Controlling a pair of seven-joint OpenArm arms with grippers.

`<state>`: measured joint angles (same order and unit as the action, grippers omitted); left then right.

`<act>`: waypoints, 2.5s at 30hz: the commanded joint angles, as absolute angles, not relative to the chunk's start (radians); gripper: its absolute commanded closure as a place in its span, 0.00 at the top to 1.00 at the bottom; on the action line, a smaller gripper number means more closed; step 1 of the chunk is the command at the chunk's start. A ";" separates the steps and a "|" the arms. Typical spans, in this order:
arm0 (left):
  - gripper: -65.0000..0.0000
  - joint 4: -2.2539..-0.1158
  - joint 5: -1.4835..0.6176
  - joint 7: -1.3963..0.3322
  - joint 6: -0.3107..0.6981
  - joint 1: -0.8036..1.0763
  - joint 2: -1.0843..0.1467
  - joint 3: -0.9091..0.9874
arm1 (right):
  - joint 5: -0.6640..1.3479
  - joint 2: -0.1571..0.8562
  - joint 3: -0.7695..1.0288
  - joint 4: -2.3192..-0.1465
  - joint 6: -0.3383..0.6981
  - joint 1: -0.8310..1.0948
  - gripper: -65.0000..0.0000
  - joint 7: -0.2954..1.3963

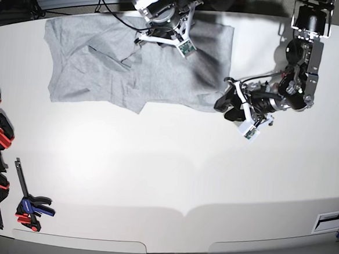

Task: Fold the T-shirt properly
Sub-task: 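Release the shirt and move the right gripper away from it, then grasp the shirt's folded edge with the right gripper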

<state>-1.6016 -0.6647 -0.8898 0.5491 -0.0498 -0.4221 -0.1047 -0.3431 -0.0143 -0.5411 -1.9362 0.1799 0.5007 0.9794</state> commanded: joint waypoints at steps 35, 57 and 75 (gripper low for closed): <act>0.47 -1.616 -0.595 -0.754 0.506 -0.069 -0.482 -0.098 | 0.876 0.361 0.914 -1.485 0.612 0.311 0.53 1.021; 0.47 -1.616 -0.594 -0.757 0.496 -0.069 -0.477 -0.098 | 1.007 0.334 0.771 -1.082 0.698 0.109 0.53 1.287; 0.33 -1.629 -0.638 -0.790 0.452 -0.069 -0.480 0.016 | 1.007 0.336 0.586 -1.083 0.698 0.105 0.00 1.395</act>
